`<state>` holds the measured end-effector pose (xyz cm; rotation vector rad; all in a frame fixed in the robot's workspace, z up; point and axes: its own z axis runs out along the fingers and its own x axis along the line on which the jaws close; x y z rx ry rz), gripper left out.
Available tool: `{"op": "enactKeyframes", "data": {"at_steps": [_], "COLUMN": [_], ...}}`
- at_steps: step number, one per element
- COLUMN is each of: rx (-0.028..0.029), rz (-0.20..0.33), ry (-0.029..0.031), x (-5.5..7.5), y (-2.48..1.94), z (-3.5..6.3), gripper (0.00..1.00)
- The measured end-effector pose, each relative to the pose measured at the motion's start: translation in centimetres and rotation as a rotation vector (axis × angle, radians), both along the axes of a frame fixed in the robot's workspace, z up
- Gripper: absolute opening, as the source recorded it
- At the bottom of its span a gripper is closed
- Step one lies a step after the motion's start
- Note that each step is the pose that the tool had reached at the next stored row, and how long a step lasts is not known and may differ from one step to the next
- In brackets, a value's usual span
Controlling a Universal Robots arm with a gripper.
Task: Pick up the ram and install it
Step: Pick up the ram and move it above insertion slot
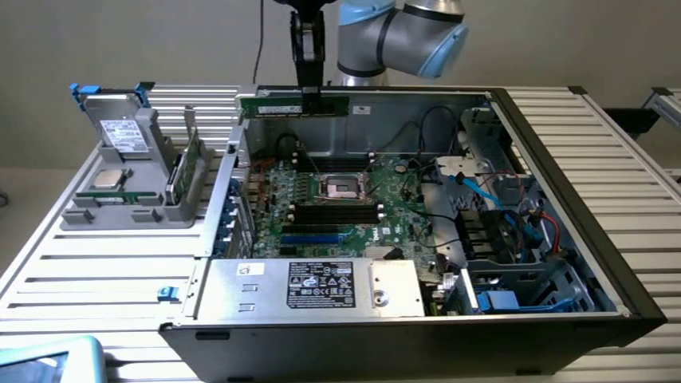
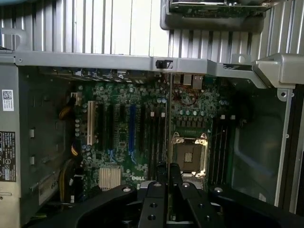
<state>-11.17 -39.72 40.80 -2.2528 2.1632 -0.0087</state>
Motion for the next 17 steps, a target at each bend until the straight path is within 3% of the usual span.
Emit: {"op": "enactKeyframes", "data": {"at_steps": [5, 13, 17], "rx": [-0.0040, -0.0120, -0.0132], "rz": [0.000, 0.000, 0.000], "ry": [0.0005, 0.0006, 0.0006], "x": [0.6, 0.8, 0.7], "y": [1.51, 4.62, 5.30], "z": [-0.47, -1.12, -1.44], "gripper": [0.14, 0.14, 0.14]}}
